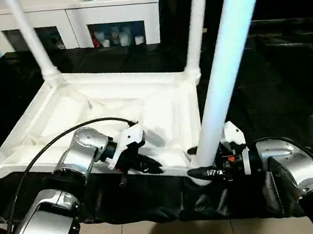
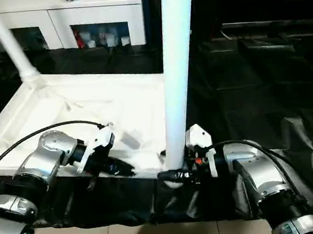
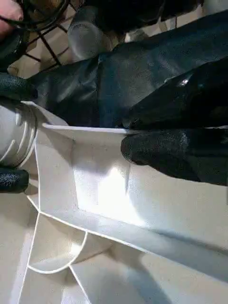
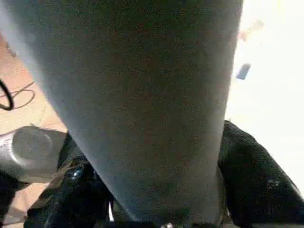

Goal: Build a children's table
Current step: Rotate leg to tighten

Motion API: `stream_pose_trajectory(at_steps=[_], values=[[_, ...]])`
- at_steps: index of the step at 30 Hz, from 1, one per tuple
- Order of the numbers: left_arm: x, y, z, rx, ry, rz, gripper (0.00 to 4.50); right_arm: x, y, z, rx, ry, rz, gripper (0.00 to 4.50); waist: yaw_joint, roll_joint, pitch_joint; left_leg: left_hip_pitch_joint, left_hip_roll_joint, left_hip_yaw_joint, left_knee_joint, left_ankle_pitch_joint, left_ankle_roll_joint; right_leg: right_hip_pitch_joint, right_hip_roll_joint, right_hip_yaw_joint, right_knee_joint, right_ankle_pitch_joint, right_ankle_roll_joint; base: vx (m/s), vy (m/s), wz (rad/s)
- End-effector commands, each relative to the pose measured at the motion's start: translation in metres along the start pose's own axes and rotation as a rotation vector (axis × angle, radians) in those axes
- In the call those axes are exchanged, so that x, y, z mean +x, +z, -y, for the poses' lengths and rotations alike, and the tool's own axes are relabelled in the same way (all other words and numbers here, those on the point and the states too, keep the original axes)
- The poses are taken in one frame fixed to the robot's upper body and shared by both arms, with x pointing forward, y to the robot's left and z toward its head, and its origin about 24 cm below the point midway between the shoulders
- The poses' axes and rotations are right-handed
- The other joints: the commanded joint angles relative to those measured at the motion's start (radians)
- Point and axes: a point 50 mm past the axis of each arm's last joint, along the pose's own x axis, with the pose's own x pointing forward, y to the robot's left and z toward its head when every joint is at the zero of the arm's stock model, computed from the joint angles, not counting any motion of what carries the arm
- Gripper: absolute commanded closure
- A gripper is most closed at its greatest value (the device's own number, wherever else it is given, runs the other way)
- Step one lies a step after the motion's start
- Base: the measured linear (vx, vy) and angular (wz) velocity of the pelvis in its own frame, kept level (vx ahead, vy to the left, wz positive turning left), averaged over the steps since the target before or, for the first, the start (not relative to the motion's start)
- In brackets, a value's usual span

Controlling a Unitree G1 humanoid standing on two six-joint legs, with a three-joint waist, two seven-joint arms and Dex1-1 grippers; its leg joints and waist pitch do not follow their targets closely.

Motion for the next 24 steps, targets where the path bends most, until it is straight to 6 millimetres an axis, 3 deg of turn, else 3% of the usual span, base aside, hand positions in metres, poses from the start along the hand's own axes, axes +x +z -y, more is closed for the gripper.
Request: stream_pose_trajectory(at_steps=[1,7,9,11,13,18,20,22,24], values=[[0.007,0.005,0.001,0.019,-0.040,0.025,4.50,0.009,0.002,-0.004,0.004,0.053,-0.002,1.85,-0.001,-0.014,-0.057,0.025,0.028,-0.008,-0.066,-0.164,0.073,0.037,-0.038,0.014,-0.058,-0.019,-0.277,0.000,0.000,0.00],[0.008,0.007,-0.005,0.007,0.048,0.048,4.50,0.010,0.004,0.006,0.021,-0.105,0.066,1.89,-0.004,-0.013,-0.056,0.025,0.026,-0.009,-0.067,-0.175,0.058,0.035,-0.039,0.014,-0.060,-0.044,-0.272,0.000,0.000,0.00],[0.011,0.009,-0.013,-0.027,0.156,0.059,4.50,0.009,0.004,0.021,0.044,-0.328,0.103,1.89,-0.009,-0.013,-0.054,0.025,0.026,-0.009,-0.070,-0.194,0.044,0.034,-0.040,0.015,-0.063,-0.078,-0.267,0.000,0.000,0.00],[0.017,0.015,-0.022,-0.057,0.288,0.080,4.50,0.007,0.000,0.037,0.057,-0.592,0.108,1.90,-0.024,-0.014,-0.053,0.026,0.023,-0.013,-0.075,-0.214,0.002,0.031,-0.042,0.016,-0.069,-0.141,-0.250,0.000,0.000,0.00],[0.024,0.020,-0.028,-0.074,0.364,0.093,4.50,0.008,-0.003,0.043,0.092,-0.729,0.122,1.90,-0.034,-0.016,-0.054,0.029,0.019,-0.014,-0.076,-0.231,-0.017,0.031,-0.042,0.016,-0.076,-0.189,-0.232,0.000,0.000,0.00],[0.038,0.030,-0.036,-0.108,0.459,0.140,4.50,0.013,-0.006,0.049,0.143,-0.901,0.142,1.91,-0.033,-0.016,-0.059,0.024,0.015,-0.011,-0.067,-0.141,0.039,0.037,-0.034,0.017,-0.067,-0.033,-0.232,0.000,0.000,0.00],[0.051,0.041,-0.040,-0.129,0.514,0.195,4.50,0.023,-0.006,0.052,0.195,-0.986,0.169,1.91,-0.035,-0.009,-0.059,0.025,0.015,-0.010,-0.066,-0.136,0.040,0.034,-0.033,0.017,-0.066,-0.016,-0.241,0.000,0.000,0.00],[0.059,0.044,-0.040,-0.126,0.524,0.205,4.50,0.031,-0.004,0.053,0.196,-1.020,0.177,1.91,-0.034,-0.014,-0.061,0.022,0.014,-0.011,-0.065,-0.133,0.050,0.041,-0.035,0.015,-0.065,-0.008,-0.240,0.000,0.000,0.00],[0.065,0.045,-0.037,-0.111,0.497,0.208,4.50,0.036,0.000,0.054,0.172,-1.030,0.192,1.91,-0.034,-0.011,-0.060,0.021,0.013,-0.011,-0.065,-0.136,0.062,0.040,-0.036,0.015,-0.069,-0.025,-0.234,0.000,0.000,0.00]])
